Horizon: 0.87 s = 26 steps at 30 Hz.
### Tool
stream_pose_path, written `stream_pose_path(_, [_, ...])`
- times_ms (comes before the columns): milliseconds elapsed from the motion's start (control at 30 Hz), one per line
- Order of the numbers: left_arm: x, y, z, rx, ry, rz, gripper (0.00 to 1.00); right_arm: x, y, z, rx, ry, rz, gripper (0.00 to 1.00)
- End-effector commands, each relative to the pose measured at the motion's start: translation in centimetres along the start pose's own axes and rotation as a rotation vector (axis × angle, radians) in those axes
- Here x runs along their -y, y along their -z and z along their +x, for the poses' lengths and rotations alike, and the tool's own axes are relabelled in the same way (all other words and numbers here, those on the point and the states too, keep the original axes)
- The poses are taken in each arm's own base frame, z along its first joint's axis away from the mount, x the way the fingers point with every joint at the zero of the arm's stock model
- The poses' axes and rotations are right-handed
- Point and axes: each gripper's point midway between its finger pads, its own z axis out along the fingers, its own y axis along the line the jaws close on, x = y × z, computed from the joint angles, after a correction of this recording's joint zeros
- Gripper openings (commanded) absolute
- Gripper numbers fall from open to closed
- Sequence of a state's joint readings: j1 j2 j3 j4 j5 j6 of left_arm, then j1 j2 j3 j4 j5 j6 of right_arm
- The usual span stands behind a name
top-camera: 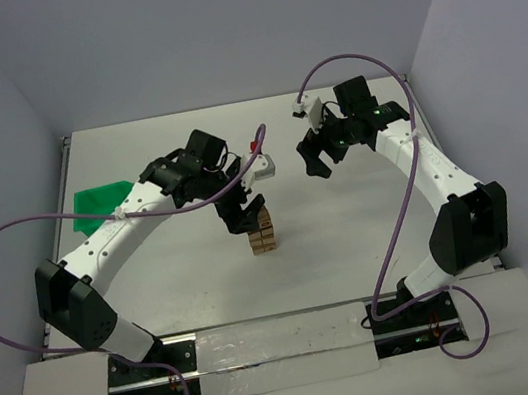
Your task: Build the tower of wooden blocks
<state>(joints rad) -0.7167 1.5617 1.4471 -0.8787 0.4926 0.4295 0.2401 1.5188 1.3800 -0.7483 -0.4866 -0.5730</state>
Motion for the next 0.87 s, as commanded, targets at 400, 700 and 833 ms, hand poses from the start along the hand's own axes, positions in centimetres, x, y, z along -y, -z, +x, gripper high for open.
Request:
stream_pose_path(400, [-19.6,15.1,-2.2,0.429,0.717,-0.328,0.99,1.5,2.4,-4.7,0.154,-0.141,-0.002,1.0])
stream_pose_path(700, [-24.8,17.5,5.4,0.392,0.9,-0.485,0.99,7.9,2.8,-3.4,0.194,-0.441,0.14,1.0])
stream_pose_path(833, [-25.1,18.8,7.5,0.428,0.932,-0.486,0.99,8.7,2.7,-4.1,0.208,-0.452,0.149,1.0])
